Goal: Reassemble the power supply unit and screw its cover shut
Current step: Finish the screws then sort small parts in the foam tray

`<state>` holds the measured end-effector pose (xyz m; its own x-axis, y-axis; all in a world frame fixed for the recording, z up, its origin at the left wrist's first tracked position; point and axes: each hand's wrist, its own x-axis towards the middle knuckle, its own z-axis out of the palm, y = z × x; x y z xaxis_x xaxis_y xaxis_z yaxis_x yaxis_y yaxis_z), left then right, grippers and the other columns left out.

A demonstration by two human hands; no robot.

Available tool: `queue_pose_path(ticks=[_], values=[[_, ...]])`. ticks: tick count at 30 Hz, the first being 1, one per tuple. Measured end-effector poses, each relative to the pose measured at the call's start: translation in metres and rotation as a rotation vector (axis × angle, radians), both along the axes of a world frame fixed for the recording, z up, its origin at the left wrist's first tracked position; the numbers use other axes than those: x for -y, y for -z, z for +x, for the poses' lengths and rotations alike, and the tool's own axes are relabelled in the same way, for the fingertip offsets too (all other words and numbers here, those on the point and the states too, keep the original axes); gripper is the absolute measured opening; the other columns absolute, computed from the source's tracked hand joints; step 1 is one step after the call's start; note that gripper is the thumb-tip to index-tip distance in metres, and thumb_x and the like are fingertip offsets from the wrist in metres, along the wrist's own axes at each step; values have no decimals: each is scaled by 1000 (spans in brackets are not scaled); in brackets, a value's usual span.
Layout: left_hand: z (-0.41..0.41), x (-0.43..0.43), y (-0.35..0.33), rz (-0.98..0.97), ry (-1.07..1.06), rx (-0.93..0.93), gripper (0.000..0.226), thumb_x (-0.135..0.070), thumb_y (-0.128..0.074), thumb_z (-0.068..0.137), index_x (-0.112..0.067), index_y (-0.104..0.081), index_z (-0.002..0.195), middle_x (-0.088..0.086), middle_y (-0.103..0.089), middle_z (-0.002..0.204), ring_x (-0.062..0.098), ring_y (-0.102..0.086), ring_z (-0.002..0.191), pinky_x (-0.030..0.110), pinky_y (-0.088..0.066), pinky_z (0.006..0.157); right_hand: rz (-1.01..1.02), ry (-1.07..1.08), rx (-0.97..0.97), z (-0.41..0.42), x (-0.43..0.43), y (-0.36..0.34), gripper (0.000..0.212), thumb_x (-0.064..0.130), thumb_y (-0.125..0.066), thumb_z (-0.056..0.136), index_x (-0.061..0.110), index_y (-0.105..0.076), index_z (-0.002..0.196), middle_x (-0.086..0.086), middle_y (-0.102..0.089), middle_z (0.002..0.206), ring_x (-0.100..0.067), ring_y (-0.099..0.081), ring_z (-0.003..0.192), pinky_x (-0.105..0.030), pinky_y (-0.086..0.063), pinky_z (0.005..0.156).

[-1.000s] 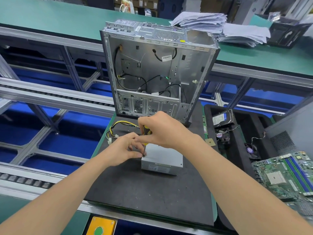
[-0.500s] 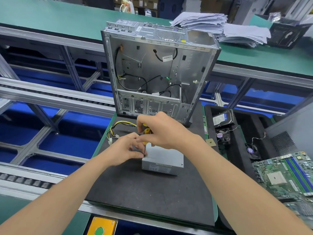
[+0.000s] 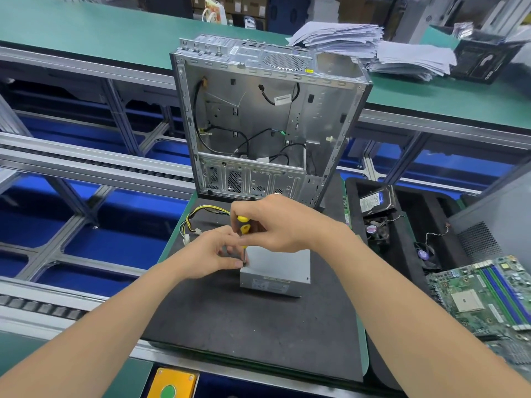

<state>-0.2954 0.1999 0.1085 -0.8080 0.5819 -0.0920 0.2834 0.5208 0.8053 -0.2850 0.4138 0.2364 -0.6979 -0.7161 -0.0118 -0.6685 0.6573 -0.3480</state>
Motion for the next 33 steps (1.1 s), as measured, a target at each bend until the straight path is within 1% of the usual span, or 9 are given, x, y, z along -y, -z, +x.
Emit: queue_pose_path(ticks=[4, 9, 13, 15, 20, 25, 29, 31, 33], values=[[0, -1, 0, 37, 8, 34, 22, -19, -82, 87, -40, -76, 93, -13, -64, 101, 9, -64, 90, 23, -49, 80, -83, 76, 17, 2, -1, 9, 20, 35, -71, 96, 22, -57, 100, 6, -66, 78, -15, -59, 71, -40, -53, 69], [0, -1, 5, 60, -11, 59, 14, -16, -80, 89, -29, -77, 92, -12, -63, 101, 10, -65, 89, 27, -51, 84, -125, 170, 34, 5, -5, 15, 21, 35, -73, 94, 21, -59, 99, 6, -68, 77, -18, -62, 72, -43, -55, 68], [0, -1, 4, 21, -7, 62, 14, -20, -77, 91, -34, -76, 88, -11, -67, 106, 11, -65, 91, 31, -53, 87, -159, 218, -19, 7, -3, 16, 32, 55, -66, 94, 25, -57, 93, 8, -64, 72, -15, -60, 69, -43, -54, 63], [0, -1, 5, 11, -10, 62, 16, -19, -74, 94, -33, -75, 87, -9, -69, 108, 12, -64, 94, 34, -53, 90, -147, 223, -57, 5, 0, 16, 36, 58, -67, 94, 24, -55, 91, 9, -61, 71, -15, -58, 68, -42, -53, 60], [9, 1, 4, 50, -54, 69, 15, -12, -71, 95, -27, -72, 96, -8, -72, 104, 16, -65, 91, 32, -52, 88, -102, 36, -11, 1, 6, 10, 24, 39, -73, 95, 22, -56, 93, 9, -65, 80, -14, -59, 73, -39, -52, 67], [25, -3, 3, 59, -162, 54, 13, -16, -74, 94, -28, -71, 97, -8, -73, 105, 9, -66, 94, 32, -53, 91, -35, -32, 28, -4, 3, 1, 24, 20, -76, 93, 26, -53, 96, 15, -62, 84, 1, -56, 76, -16, -37, 59], [36, -8, 4, 51, -245, -3, 12, -17, -75, 93, -28, -72, 95, -7, -72, 106, 11, -66, 96, 36, -53, 93, -7, -65, 48, -3, 0, -3, 33, -3, -68, 89, 26, -55, 100, 14, -59, 96, -5, -56, 87, -24, -47, 69], [40, -10, 3, 60, -265, -16, 12, -17, -75, 93, -29, -72, 95, -8, -73, 105, 11, -66, 96, 37, -54, 92, -9, -90, 42, -1, 0, -4, 27, 1, -66, 90, 23, -58, 103, 9, -62, 99, -13, -58, 89, -30, -50, 73], [42, -12, 3, 54, -272, -21, 12, -18, -75, 93, -29, -71, 94, -9, -74, 103, 11, -67, 95, 39, -54, 91, -41, -63, -6, 3, 2, -2, 13, 22, -68, 94, 21, -58, 101, 7, -63, 93, -15, -57, 84, -33, -48, 67]])
